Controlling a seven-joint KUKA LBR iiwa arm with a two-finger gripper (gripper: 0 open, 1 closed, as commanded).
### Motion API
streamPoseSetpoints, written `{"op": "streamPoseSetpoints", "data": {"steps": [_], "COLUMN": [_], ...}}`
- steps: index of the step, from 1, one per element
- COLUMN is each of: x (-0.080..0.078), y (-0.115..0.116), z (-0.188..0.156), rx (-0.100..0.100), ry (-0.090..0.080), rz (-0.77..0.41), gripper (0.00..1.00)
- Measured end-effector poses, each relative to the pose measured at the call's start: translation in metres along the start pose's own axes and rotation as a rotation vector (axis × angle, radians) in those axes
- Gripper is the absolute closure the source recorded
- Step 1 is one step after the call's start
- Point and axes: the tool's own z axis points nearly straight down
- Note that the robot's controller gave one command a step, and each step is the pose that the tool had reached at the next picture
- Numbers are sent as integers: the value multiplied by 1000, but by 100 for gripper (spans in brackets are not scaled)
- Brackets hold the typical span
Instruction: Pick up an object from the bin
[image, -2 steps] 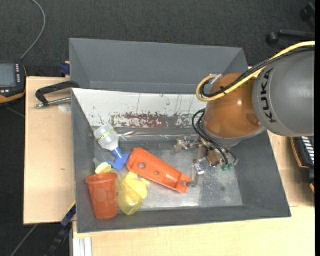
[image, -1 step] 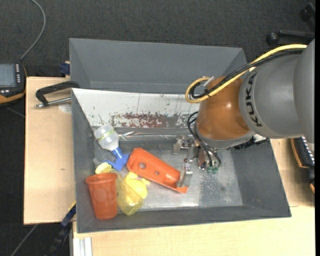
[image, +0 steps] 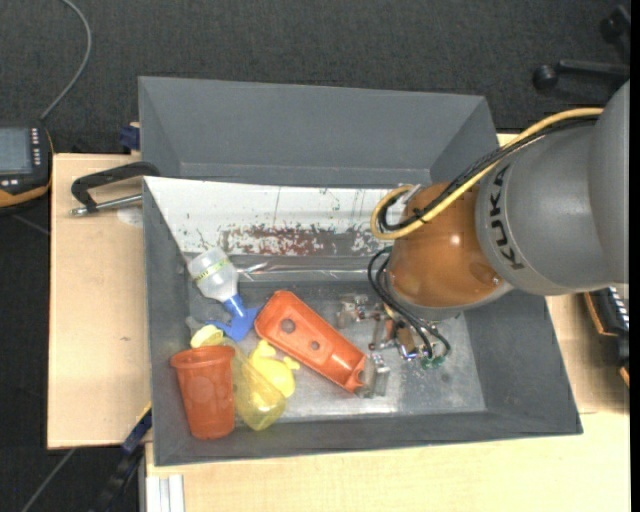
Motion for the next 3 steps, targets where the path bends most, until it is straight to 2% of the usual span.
{"op": "streamPoseSetpoints", "data": {"steps": [1, 2, 3], "x": [15, 15, 0], "y": [16, 16, 10], "z": [15, 15, -182], "rx": [0, 0, -1], "ry": [0, -1, -16], "rz": [92, 92, 109], "gripper": [100, 100, 100]}}
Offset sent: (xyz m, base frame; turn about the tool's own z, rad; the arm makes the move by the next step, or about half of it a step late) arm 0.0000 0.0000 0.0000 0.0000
